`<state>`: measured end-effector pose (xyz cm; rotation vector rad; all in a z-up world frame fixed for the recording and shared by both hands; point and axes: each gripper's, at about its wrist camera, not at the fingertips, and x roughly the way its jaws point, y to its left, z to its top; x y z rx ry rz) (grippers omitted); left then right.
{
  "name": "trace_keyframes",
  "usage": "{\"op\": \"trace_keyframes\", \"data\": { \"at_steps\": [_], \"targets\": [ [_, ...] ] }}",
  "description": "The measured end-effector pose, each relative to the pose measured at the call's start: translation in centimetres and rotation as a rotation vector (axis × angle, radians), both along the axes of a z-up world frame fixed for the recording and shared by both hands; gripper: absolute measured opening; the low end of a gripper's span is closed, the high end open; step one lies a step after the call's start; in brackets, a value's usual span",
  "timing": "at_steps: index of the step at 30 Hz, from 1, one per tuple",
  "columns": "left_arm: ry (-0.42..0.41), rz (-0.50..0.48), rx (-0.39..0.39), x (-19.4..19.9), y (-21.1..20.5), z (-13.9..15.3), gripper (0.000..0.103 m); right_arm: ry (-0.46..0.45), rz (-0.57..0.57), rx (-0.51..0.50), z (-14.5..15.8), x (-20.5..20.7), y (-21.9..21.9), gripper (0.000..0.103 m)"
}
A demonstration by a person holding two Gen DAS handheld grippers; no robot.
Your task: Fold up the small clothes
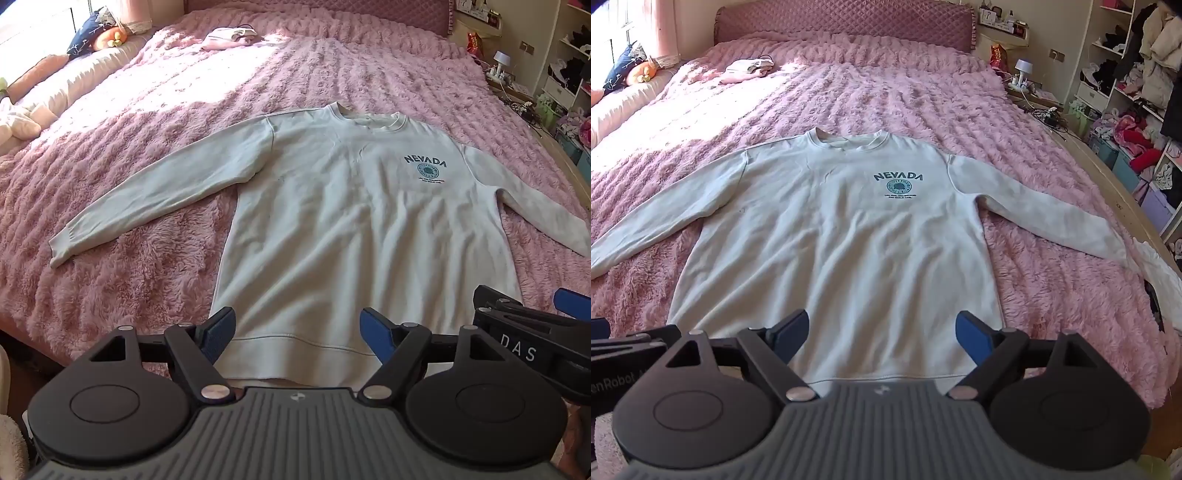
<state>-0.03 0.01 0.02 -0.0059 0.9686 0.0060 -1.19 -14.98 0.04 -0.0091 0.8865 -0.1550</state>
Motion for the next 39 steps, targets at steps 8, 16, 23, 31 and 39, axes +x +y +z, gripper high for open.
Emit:
{"op": "trace_keyframes", "data": {
  "at_steps": [8, 16, 23, 31, 39],
  "targets": [
    [0.015, 0.004, 0.007, 0.01, -0.02, -0.02, 0.09, 0.005, -0.001, 0.001, -0.14, -0.16, -0.32, 0.082],
    [0.021, -0.004, 0.003, 0.25, -0.18, -0.52, 0.09, 0.006, 0.0, 0.003, 0.0, 0.05, -0.11, 0.082],
    [0.014, -0.014, 0.015, 0.35, -0.19, -0.18, 0.09, 0.009, -0.003, 0.002, -0.01, 0.22, -0.29, 0.082],
    [0.017, -0.023, 0.035, 0.28, -0.62, -0.37, 0.09, 0.011, 0.002, 0.005, 0.0, 0.25, -0.37, 0.082],
    [0.022, -0.027, 0.033, 0.3, -0.71, -0.5, 0.09, 0.017, -0.002, 0.005, -0.26, 0.28, -0.41, 0.082]
  ]
}}
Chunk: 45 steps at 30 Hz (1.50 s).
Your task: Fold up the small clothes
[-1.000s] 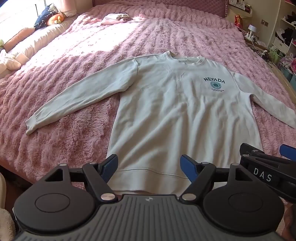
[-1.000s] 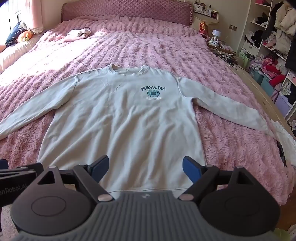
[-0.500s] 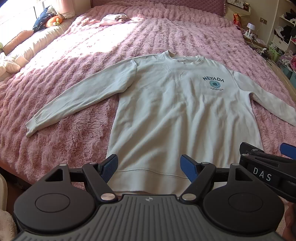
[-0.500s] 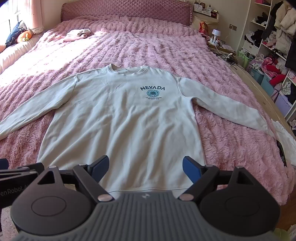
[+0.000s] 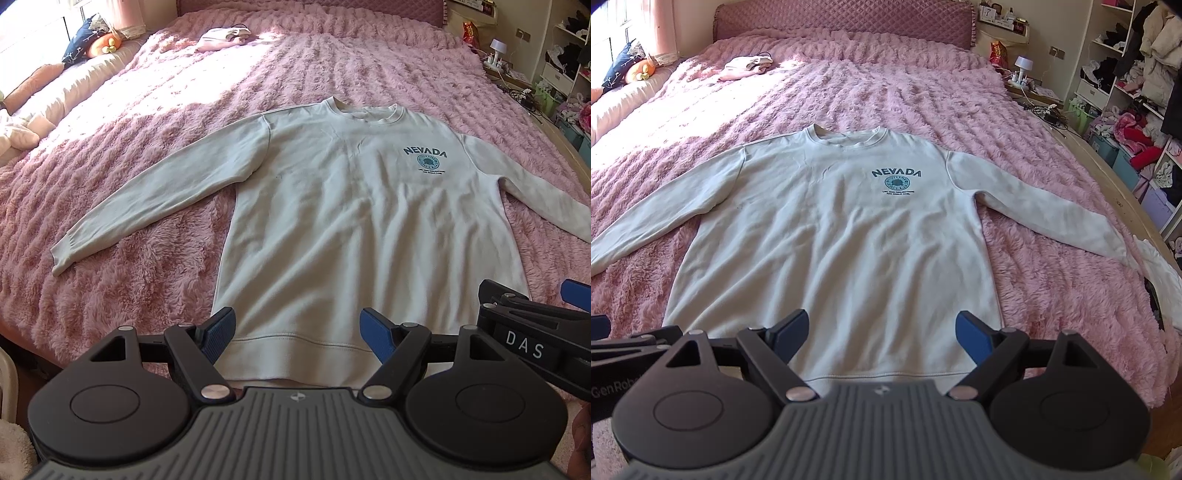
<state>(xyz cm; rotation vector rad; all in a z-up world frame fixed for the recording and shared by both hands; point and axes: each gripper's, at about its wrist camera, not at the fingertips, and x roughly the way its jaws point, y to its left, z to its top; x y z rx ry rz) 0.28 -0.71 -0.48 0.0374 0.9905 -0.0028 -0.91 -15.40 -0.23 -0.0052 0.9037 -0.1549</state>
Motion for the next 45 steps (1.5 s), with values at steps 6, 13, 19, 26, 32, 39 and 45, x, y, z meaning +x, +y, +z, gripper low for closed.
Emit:
{"op": "trace_keyframes", "data": {
  "at_steps": [6, 13, 19, 26, 32, 39, 45],
  "targets": [
    [0.003, -0.001, -0.003, -0.11, 0.12, -0.13, 0.09, -0.001, -0.001, 0.001, 0.0, 0.01, -0.07, 0.082],
    [0.009, -0.002, 0.0, -0.22, 0.11, -0.34, 0.09, 0.001, -0.004, 0.003, -0.12, -0.09, -0.21, 0.082],
    [0.012, -0.003, 0.001, -0.18, 0.08, -0.35, 0.09, 0.0, -0.004, 0.002, -0.1, -0.08, -0.19, 0.082],
    [0.012, -0.002, 0.002, -0.21, 0.11, -0.42, 0.09, 0.001, -0.003, 0.005, -0.15, -0.1, -0.26, 0.082],
    [0.013, -0.003, 0.002, -0.22, 0.12, -0.48, 0.09, 0.0, -0.004, 0.006, -0.25, -0.15, -0.29, 0.082],
    [0.013, -0.003, 0.003, -0.23, 0.13, -0.49, 0.09, 0.002, -0.006, 0.004, -0.35, -0.25, -0.24, 0.082],
    [0.014, -0.003, 0.004, -0.23, 0.04, -0.55, 0.09, 0.003, -0.004, 0.005, -0.5, -0.2, -0.21, 0.082]
  ]
}}
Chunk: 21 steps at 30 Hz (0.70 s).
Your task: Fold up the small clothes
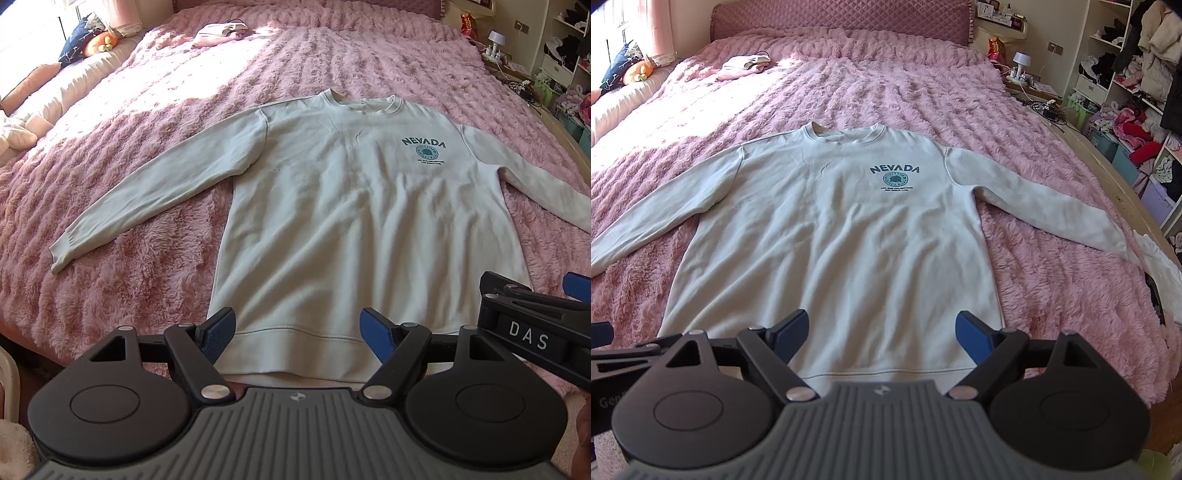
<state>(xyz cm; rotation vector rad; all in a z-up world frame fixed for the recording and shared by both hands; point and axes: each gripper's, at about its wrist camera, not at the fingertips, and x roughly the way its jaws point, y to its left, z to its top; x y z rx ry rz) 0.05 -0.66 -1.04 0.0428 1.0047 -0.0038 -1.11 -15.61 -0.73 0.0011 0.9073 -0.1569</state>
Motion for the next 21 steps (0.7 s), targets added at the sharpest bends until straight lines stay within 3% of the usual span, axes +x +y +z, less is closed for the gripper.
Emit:
{"op": "trace_keyframes", "data": {
  "at_steps": [14, 21],
  "targets": [
    [0.006, -0.001, 0.014, 0.2, -0.2, -0.2, 0.09, -0.001, -0.005, 0.003, -0.2, 0.0, 0.0, 0.082],
    [0.026, 0.03, -0.083, 1.1, 1.1, -0.4, 0.087, -0.019, -0.033, 0.008, -0.2, 0.4, -0.9, 0.083]
  ]
}}
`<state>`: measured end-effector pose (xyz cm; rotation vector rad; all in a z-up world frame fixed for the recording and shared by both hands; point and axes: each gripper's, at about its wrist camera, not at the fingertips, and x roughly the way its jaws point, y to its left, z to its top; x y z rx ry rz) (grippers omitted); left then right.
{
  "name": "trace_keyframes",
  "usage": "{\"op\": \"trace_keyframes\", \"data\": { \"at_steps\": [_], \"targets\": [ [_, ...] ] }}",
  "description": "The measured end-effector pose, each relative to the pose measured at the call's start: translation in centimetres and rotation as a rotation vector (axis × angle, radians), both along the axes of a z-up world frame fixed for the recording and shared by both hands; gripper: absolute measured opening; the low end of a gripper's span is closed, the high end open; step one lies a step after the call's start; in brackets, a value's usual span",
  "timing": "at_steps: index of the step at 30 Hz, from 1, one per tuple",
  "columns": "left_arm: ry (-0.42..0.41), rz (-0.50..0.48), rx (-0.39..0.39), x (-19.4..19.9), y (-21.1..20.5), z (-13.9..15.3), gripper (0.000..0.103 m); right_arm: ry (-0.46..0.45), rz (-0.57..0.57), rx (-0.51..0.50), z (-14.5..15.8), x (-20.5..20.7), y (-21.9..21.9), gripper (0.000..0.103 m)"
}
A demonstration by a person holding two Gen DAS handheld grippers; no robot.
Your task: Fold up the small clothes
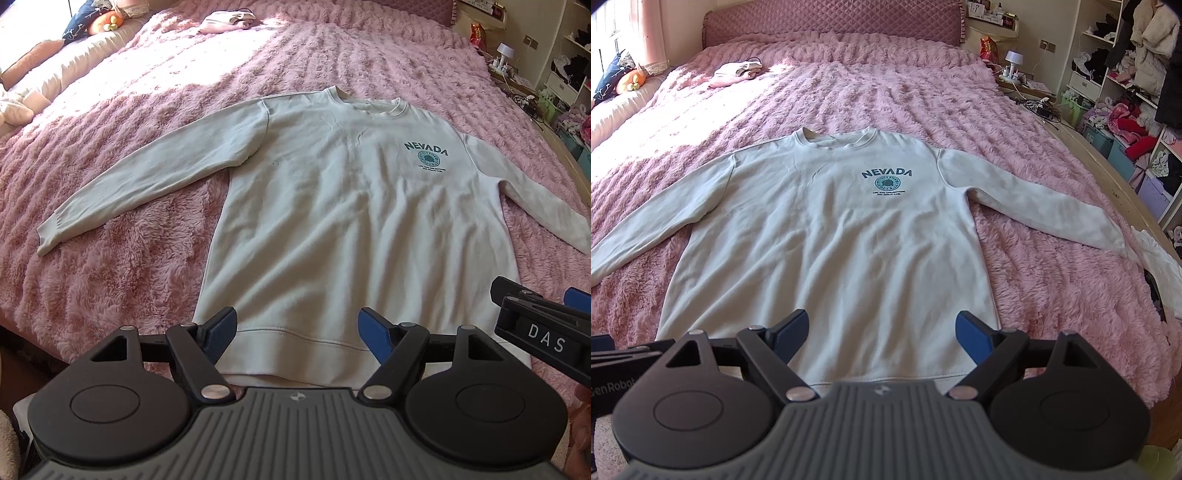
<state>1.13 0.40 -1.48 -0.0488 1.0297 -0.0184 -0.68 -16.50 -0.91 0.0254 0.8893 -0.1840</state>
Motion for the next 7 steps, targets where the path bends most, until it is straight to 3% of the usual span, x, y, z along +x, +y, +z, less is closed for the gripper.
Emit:
{"op": "trace_keyframes", "data": {
  "at_steps": [7],
  "targets": [
    [-0.024, -0.023, -0.141, 1.8, 0.0, 0.0, 0.087, -0.064, -0.03, 0.014, 0.2, 1.0, -3.1, 0.083]
  ]
}}
